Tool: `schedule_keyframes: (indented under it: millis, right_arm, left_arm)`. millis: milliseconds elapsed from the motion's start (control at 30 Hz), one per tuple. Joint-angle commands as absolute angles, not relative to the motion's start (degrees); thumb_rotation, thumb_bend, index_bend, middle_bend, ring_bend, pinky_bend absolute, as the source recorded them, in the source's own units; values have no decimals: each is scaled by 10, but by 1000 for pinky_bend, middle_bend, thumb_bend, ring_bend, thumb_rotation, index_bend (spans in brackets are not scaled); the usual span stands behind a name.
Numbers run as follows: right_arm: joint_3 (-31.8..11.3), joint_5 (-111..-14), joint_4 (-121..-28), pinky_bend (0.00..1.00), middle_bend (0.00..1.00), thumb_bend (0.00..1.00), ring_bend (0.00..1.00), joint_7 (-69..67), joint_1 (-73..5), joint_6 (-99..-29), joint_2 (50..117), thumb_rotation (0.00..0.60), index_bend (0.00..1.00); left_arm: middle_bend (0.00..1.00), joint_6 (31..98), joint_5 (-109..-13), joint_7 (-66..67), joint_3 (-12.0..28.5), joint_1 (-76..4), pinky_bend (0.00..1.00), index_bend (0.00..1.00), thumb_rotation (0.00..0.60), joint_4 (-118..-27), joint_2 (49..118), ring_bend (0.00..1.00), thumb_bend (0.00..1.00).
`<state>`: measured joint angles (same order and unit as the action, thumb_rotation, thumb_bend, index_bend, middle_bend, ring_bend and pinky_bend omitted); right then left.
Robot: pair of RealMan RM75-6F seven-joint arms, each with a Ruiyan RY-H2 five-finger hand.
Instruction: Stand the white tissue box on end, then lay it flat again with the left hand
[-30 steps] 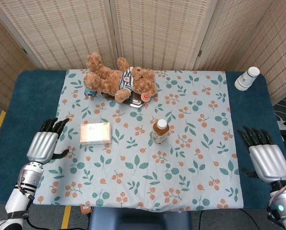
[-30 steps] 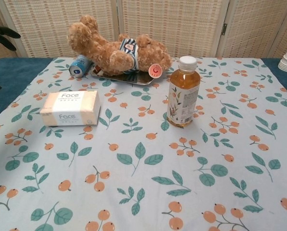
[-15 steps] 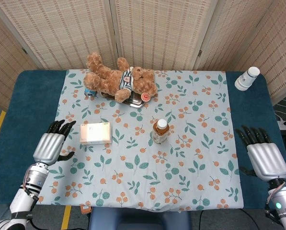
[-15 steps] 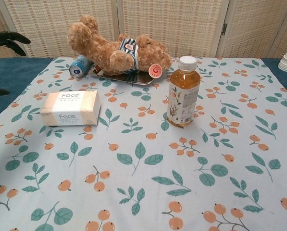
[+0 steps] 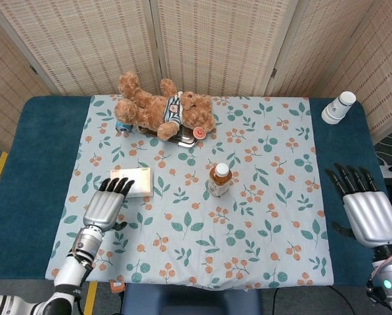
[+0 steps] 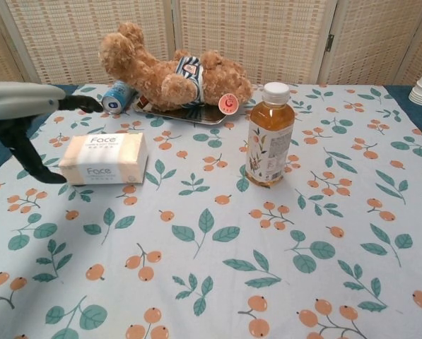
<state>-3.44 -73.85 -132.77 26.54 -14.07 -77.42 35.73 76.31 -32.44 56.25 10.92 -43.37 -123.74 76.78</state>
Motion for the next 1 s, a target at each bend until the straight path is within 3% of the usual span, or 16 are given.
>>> schedule_keyframes:
  millis: [33,533,1000]
  right_arm:
    - [-40,-780,-1300,0,2,122,0,248,-128,-804,374,600,68]
    - [-55,-790,-1270,0,2,121,0,225,-121,-817,387,600,66]
    - [-69,-771,-1252,0,2,122,0,206,-127,-803,387,600,73]
  left_arm:
    - [9,831,-257,620,133,-494,43,0,600,-1229,857,0,184]
    - [9,879,-201,652,189,-558,43,0,600,-1133,938,0,185]
    - [11,846,-120,679,228,-611,43,0,600,-980,1004,0,186]
